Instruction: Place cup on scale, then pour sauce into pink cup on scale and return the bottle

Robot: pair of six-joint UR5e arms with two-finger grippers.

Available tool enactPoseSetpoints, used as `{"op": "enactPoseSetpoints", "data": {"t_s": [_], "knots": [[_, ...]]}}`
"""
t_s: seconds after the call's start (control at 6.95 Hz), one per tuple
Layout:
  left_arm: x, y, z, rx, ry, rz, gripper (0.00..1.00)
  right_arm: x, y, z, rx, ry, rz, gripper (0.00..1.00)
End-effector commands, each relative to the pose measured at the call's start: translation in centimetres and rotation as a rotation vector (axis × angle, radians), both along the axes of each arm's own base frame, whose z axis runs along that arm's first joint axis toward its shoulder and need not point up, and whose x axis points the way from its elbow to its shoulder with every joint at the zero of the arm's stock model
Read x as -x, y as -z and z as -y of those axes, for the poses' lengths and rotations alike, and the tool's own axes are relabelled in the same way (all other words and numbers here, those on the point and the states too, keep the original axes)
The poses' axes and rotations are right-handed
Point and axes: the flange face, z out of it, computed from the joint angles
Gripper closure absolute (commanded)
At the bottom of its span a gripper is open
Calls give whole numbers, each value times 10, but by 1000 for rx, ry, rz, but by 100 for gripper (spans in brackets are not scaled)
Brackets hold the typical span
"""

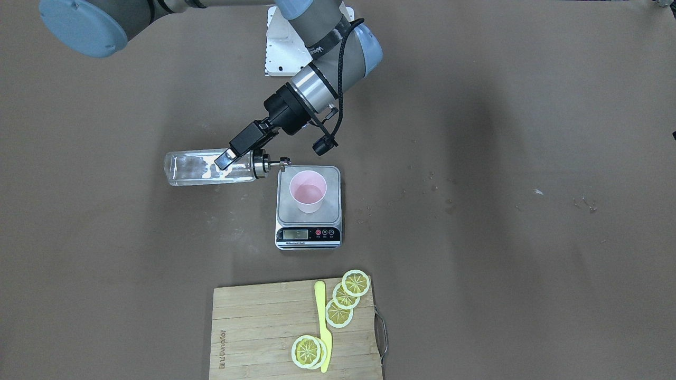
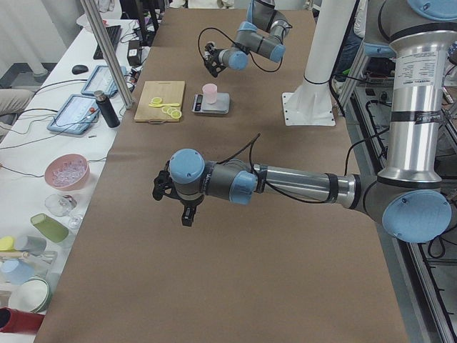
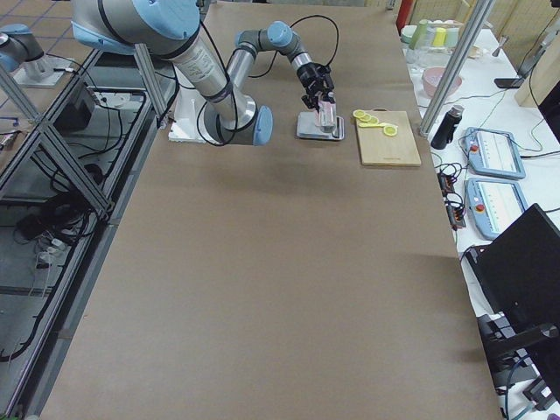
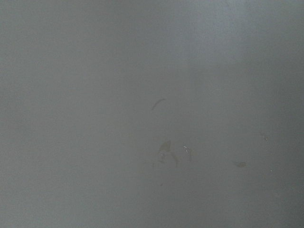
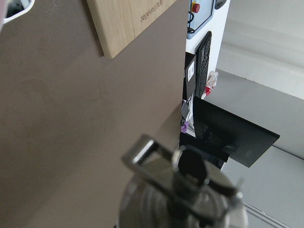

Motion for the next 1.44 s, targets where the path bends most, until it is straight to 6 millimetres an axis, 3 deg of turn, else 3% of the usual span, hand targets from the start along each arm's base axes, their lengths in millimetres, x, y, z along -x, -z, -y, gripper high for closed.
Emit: {"op": "enactPoseSetpoints", "data": {"t_s": [0.0,1.3], "knots": [[0,0,0,3,-2,-10,3,1,2,1,4,2,-37,100],[-1,-2,0,6,-4,-21,3,-1,-5,1,3,2,-117,100]]}}
